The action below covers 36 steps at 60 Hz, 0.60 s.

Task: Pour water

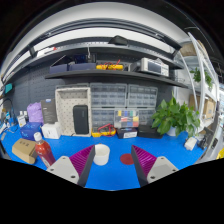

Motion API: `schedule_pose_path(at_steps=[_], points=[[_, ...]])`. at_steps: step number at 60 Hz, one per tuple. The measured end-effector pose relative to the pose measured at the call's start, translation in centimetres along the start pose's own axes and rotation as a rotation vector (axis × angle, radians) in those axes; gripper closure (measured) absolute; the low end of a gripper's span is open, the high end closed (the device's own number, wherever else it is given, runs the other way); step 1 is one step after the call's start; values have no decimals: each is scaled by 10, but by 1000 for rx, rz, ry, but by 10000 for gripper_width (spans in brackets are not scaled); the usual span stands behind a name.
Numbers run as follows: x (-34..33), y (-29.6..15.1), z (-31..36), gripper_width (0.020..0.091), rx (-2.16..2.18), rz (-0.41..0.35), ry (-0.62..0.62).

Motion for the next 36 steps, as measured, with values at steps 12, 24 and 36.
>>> schedule_pose_path(at_steps=[12, 24, 36], points=[[-25, 54, 65, 374, 30, 48, -57], [-48, 101, 152, 375, 8, 145, -191], [-37, 110, 215, 364, -29, 154, -248]])
Point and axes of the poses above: the point between the fingertips, and its own axes, seen from behind it with the camera up: z to the left, y down, x forward, the way the camera looks, the point moved 9 cm from there along -x, backward, against the way the camera looks, and after that the axes turned 9 degrees about y, right-handed, at the moved point
